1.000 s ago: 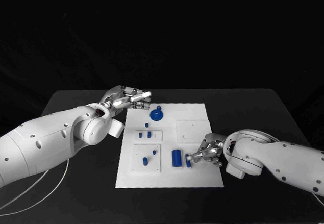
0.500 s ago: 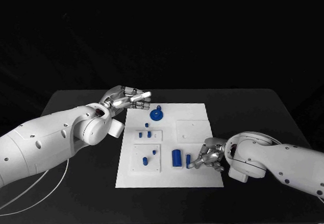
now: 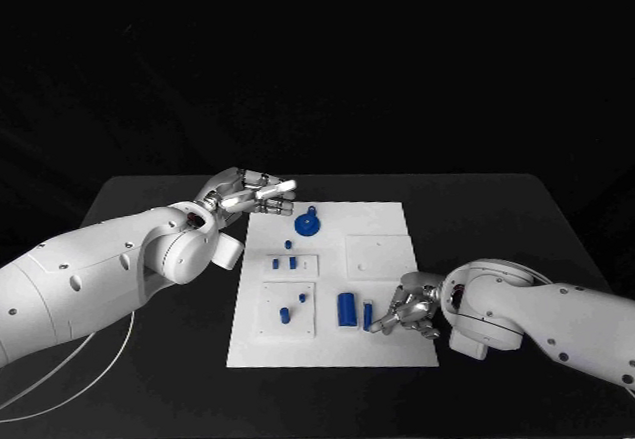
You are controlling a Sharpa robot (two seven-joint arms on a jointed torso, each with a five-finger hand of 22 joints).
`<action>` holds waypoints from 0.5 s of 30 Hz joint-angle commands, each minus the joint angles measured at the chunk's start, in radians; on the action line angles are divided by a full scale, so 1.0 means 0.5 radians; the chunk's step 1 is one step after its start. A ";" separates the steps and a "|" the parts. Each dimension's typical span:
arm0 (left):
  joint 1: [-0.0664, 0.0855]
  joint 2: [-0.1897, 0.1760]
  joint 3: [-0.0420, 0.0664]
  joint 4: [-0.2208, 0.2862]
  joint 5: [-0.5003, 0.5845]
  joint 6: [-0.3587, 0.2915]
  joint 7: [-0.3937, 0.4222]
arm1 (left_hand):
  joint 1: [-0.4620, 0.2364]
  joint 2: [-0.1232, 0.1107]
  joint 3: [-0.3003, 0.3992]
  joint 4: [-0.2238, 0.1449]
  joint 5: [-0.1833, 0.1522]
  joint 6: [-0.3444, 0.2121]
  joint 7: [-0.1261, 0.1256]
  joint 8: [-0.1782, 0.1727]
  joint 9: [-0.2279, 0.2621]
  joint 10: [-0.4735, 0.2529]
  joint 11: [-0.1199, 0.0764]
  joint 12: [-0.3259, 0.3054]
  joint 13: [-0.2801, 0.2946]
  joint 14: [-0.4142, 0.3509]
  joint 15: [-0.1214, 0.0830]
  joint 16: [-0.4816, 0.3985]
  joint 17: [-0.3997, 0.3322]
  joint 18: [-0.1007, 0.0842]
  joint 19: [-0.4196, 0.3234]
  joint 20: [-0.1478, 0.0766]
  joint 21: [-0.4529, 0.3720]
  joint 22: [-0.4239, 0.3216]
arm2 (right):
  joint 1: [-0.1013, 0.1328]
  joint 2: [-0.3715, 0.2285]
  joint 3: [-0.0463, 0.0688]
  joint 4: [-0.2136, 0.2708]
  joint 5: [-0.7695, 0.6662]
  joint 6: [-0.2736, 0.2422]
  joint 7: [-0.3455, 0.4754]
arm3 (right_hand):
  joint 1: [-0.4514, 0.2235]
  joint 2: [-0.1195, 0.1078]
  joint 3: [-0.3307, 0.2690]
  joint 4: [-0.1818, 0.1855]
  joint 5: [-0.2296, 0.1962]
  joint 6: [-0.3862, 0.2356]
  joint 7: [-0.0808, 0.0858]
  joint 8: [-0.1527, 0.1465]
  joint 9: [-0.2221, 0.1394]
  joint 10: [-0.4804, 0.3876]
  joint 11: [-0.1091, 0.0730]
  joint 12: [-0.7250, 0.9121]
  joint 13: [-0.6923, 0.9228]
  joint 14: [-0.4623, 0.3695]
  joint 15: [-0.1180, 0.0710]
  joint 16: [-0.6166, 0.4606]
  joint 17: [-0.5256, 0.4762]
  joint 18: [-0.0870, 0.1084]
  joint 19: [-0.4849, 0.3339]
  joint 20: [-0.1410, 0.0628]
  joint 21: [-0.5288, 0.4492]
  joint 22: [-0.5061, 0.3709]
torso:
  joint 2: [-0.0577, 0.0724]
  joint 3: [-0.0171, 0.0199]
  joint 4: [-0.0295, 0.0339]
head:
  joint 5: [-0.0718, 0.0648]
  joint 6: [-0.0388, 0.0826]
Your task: Assemble the parts on the task board
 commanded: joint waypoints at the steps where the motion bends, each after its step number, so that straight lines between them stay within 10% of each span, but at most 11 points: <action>1: 0.001 0.001 0.001 0.003 -0.007 0.010 0.006 | -0.001 0.018 0.003 -0.011 0.008 -0.007 -0.001 0.006 -0.003 -0.011 0.006 -0.004 0.002 -0.001 0.005 -0.002 -0.001 -0.014 0.002 0.007 0.005 0.002 | -0.005 0.002 -0.003 -0.005 -0.004 -0.012 -0.001 | -0.006 0.036 0.004 0.004 0.011 0.013 0.004 0.004 -0.003 -0.005 -0.007 0.007 0.001 0.008 0.003 -0.003 0.004 0.008 0.091 0.005 0.005 0.190 | 0.001 0.0013 0.000 | -0.001 0.004; 15: 0.001 -0.002 -0.001 0.000 -0.008 0.010 0.003 | -0.005 0.026 0.002 -0.009 0.010 -0.006 -0.001 0.007 -0.003 -0.011 0.006 -0.004 0.002 -0.001 0.005 -0.002 -0.001 -0.014 0.002 0.007 0.005 0.002 | -0.006 -0.007 0.002 -0.001 -0.006 -0.073 0.029 | -0.048 0.070 -0.074 0.048 0.172 0.009 0.004 0.004 -0.004 -0.005 -0.009 0.007 0.001 0.008 0.001 0.000 0.004 0.009 0.092 0.003 0.006 0.190 | 0.000 0.0028 0.001 | -0.003 0.007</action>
